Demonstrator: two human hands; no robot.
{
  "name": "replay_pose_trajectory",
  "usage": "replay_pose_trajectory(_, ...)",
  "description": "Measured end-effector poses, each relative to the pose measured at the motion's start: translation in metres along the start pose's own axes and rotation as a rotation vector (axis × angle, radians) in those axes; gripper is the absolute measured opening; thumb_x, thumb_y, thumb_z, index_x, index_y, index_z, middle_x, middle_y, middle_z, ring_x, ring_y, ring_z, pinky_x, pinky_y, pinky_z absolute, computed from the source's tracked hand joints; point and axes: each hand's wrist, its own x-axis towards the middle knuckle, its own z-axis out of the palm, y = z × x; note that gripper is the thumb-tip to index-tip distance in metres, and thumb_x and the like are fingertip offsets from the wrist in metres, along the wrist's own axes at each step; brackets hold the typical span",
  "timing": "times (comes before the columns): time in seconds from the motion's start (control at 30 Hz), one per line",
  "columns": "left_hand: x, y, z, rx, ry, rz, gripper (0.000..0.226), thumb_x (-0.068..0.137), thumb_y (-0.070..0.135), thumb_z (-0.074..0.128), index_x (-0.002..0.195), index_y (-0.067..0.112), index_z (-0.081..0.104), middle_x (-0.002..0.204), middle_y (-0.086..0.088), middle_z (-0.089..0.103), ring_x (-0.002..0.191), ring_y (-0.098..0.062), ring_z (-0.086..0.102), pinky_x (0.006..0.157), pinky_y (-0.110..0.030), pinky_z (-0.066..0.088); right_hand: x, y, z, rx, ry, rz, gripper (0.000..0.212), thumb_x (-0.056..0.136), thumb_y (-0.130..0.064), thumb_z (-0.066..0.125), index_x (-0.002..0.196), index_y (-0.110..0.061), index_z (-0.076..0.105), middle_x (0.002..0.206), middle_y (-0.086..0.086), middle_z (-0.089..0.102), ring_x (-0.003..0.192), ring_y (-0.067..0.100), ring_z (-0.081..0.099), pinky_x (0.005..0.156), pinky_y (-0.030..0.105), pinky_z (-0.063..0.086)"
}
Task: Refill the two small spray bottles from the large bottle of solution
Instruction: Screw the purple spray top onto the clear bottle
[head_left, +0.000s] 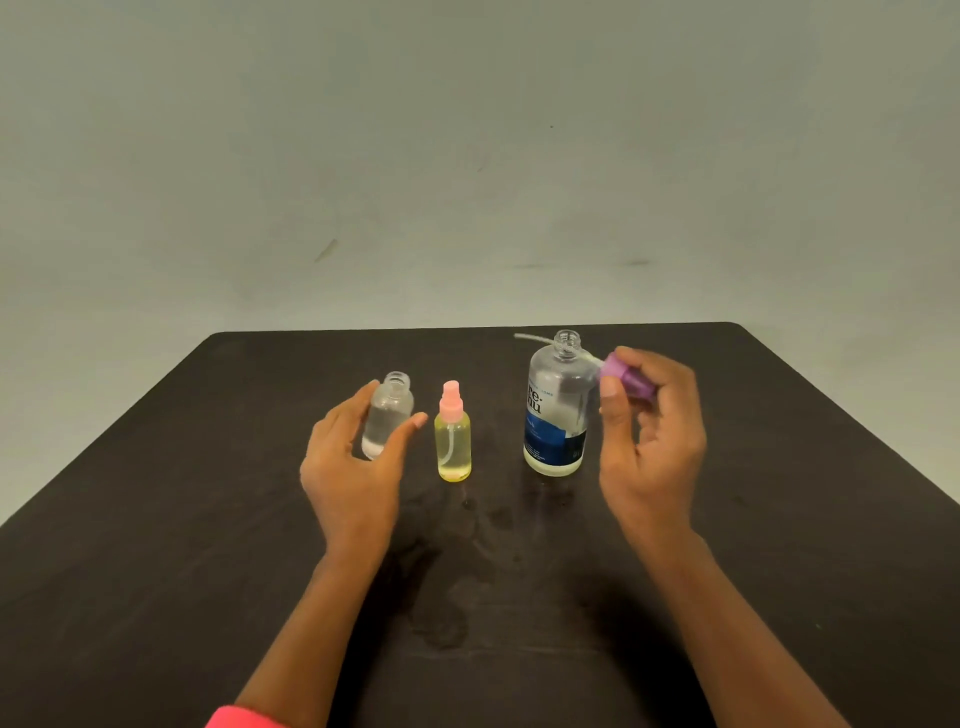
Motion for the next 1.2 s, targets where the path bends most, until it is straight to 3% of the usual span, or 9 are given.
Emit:
replay_pose_trajectory(0.17, -0.008, 0.0, 0.005, 0.09, -0.091, 0.219, 0.047, 0.071, 0.028, 0.081, 0.114, 0.013, 0.067, 0.107, 0.001, 0.067, 0.098, -0.013, 0.06, 0.083, -0.028, 0.05, -0.009, -0.007, 0.007, -0.051, -0.116, -0.099, 0.027, 0.096, -0.019, 0.05, 0.106, 0.005, 0.06, 0.101, 0.008, 0.054, 0.095, 0.004, 0.052, 0.082, 0.014, 0.042)
replay_pose_trajectory(0.43, -0.012, -0.005, 0.009, 0.113, -0.131, 0.327, 0.05, 0.075, 0.044, 0.071, 0.113, 0.013, 0.068, 0.105, 0.0, 0.068, 0.095, -0.011, 0.058, 0.075, -0.039, 0.054, -0.012, -0.012, 0.01, -0.024, -0.17, -0.162, 0.022, 0.098, -0.022, 0.046, 0.113, -0.008, 0.054, 0.104, 0.006, 0.05, 0.102, -0.004, 0.046, 0.083, 0.01, 0.041)
replay_pose_trajectory(0.7, -0.016, -0.003, 0.01, 0.145, -0.164, 0.377, 0.052, 0.071, 0.037, 0.075, 0.113, 0.007, 0.067, 0.104, -0.007, 0.068, 0.095, -0.016, 0.06, 0.076, -0.038, 0.055, -0.013, -0.013, 0.012, -0.059, -0.238, -0.2, 0.022, 0.098, -0.02, 0.046, 0.116, -0.009, 0.053, 0.107, 0.003, 0.05, 0.105, -0.007, 0.044, 0.086, 0.008, 0.04)
replay_pose_trajectory(0.9, -0.015, -0.002, 0.01, 0.137, -0.16, 0.346, 0.051, 0.071, 0.036, 0.075, 0.113, 0.008, 0.068, 0.105, -0.006, 0.068, 0.095, -0.016, 0.06, 0.077, -0.039, 0.055, -0.006, -0.014, 0.004, -0.118, -0.138, -0.163, 0.024, 0.093, -0.007, 0.048, 0.107, 0.008, 0.06, 0.104, 0.013, 0.049, 0.105, -0.008, 0.043, 0.086, 0.008, 0.038)
replay_pose_trajectory(1.07, -0.017, -0.003, 0.012, 0.131, -0.164, 0.38, 0.051, 0.072, 0.04, 0.075, 0.112, 0.009, 0.068, 0.103, -0.004, 0.067, 0.094, -0.014, 0.059, 0.076, -0.036, 0.054, -0.009, -0.009, 0.007, -0.105, -0.216, -0.2, 0.021, 0.098, -0.016, 0.044, 0.115, -0.006, 0.054, 0.11, 0.005, 0.045, 0.106, -0.005, 0.044, 0.089, 0.011, 0.039)
replay_pose_trajectory(1.2, -0.018, -0.003, 0.014, 0.126, -0.173, 0.437, 0.049, 0.074, 0.041, 0.07, 0.112, 0.01, 0.068, 0.103, 0.0, 0.066, 0.093, -0.009, 0.056, 0.075, -0.034, 0.053, -0.011, -0.011, 0.01, -0.065, -0.298, -0.226, 0.023, 0.099, -0.018, 0.045, 0.117, -0.007, 0.053, 0.11, 0.005, 0.047, 0.101, 0.003, 0.049, 0.088, 0.013, 0.042)
